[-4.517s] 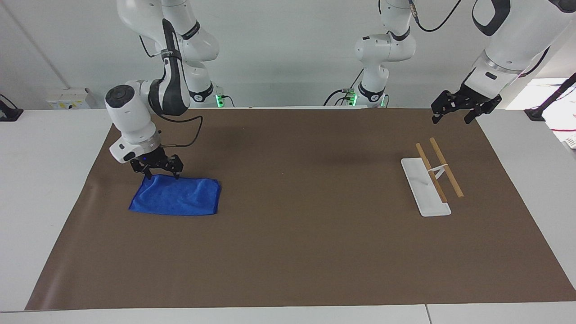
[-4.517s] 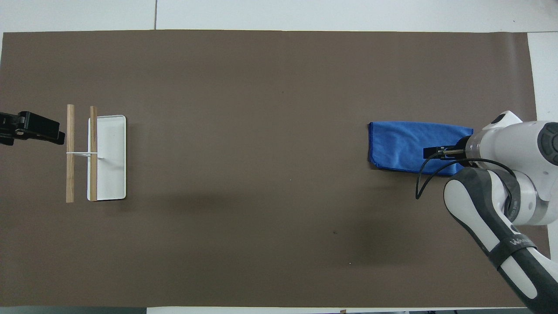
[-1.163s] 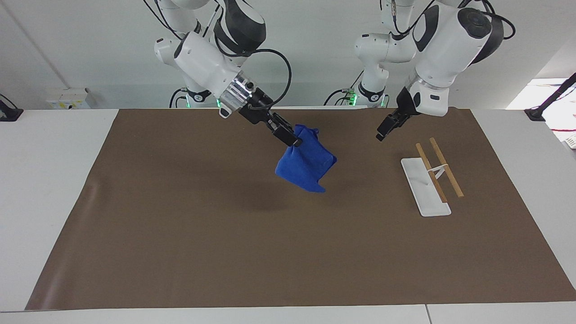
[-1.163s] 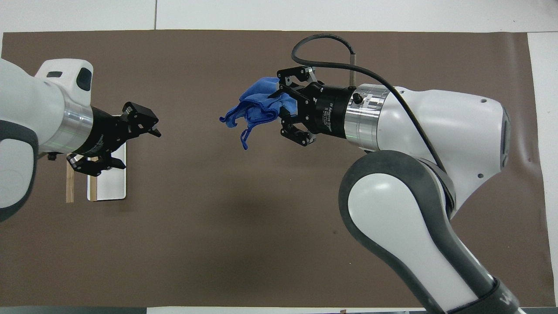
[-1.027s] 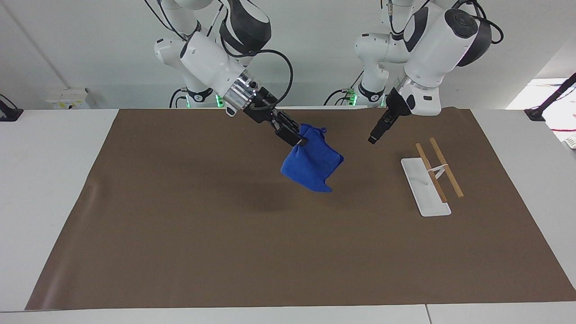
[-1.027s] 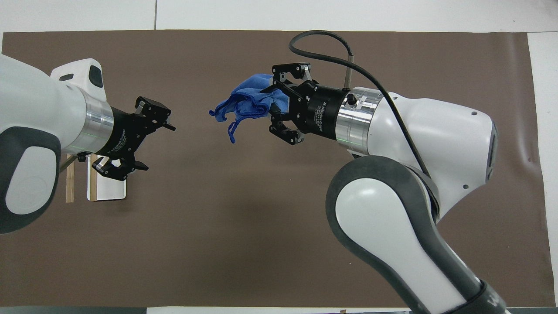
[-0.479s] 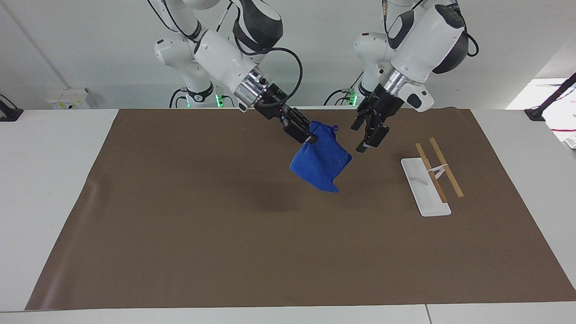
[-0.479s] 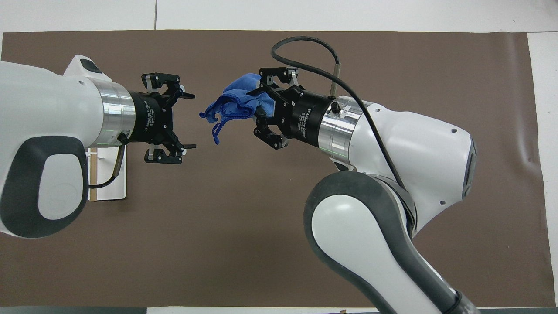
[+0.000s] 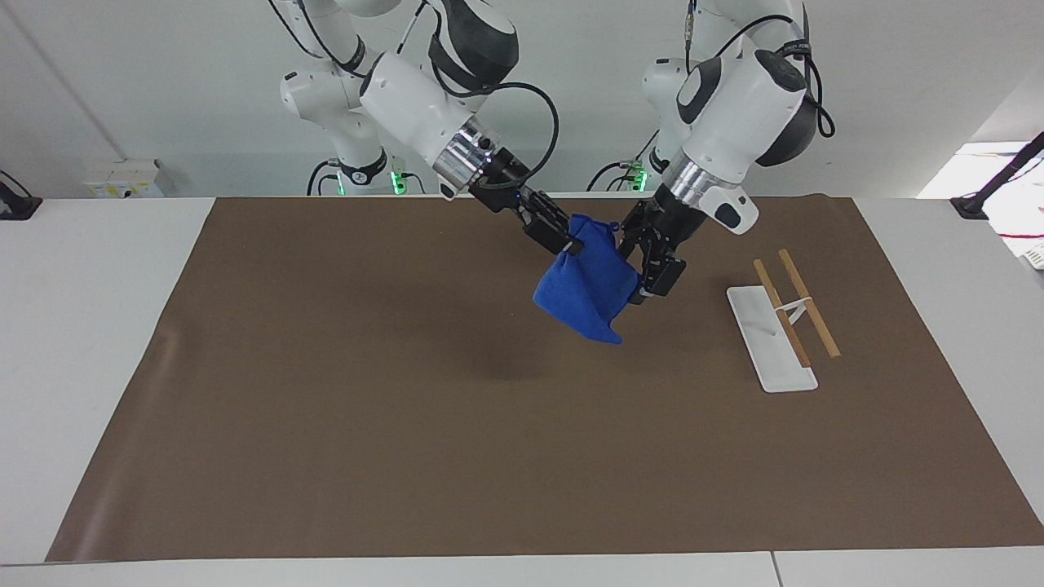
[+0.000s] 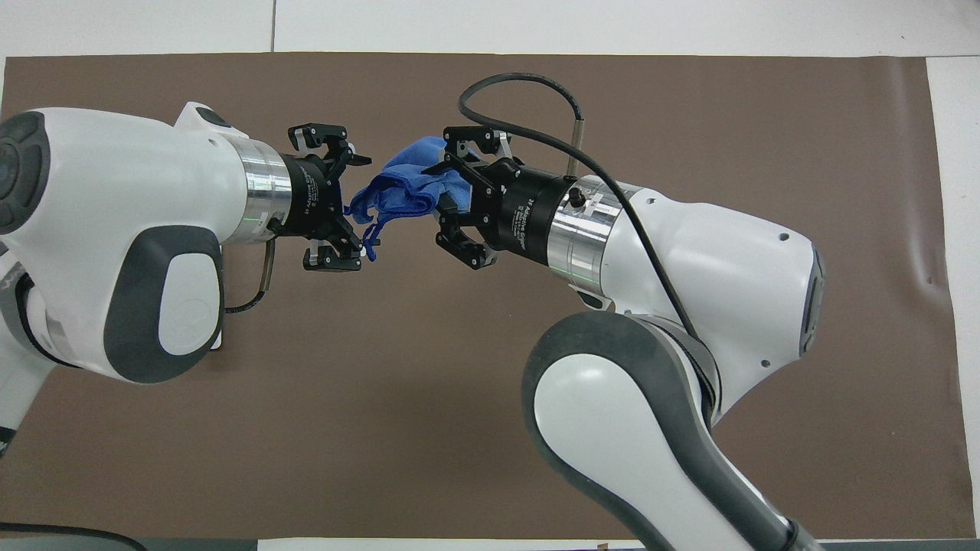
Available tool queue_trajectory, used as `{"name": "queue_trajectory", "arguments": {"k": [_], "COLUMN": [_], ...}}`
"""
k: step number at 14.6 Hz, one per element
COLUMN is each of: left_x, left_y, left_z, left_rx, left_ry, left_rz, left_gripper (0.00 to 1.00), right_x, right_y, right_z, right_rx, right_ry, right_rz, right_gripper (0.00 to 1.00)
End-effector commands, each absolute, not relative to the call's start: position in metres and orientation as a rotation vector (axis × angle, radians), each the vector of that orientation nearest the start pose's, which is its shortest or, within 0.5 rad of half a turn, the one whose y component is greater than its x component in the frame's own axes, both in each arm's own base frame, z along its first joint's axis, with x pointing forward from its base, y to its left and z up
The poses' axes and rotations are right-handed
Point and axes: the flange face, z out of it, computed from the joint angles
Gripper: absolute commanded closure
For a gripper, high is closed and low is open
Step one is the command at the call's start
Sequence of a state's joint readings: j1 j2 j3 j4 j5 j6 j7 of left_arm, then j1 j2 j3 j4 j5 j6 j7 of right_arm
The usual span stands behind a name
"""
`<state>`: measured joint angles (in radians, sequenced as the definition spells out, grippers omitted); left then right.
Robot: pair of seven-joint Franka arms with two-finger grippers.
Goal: Right arm passes towel to left arm to hang
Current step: 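Bring the towel toward the left gripper and grasp it with the left gripper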
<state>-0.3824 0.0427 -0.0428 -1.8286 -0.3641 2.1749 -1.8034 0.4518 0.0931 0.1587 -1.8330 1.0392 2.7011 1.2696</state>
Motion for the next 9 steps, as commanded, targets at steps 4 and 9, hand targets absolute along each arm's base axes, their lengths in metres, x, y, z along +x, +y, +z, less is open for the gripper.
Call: {"name": "queue_trajectory", "arguments": {"k": [4,9], "left_x": [0.5500,0.5551], "left_y": [-0.2602,-0.2542], "left_z": [0.5330,0.5332], "left_rx": [-2.554,-2.550], "left_ry": [-2.523,-2.531], "left_rz": [0.270,0.257], "left_gripper": [0.87,1.00], "right_x": [0.5321,0.5324], "right_y": [0.3406,0.3410], "right_z": [0.5538,0.5535], "right_rx": [-1.549,-1.551], "right_ry": [1.420,1.419], "right_rz": [0.259,0.259], "right_gripper": [1.00,1.00]}}
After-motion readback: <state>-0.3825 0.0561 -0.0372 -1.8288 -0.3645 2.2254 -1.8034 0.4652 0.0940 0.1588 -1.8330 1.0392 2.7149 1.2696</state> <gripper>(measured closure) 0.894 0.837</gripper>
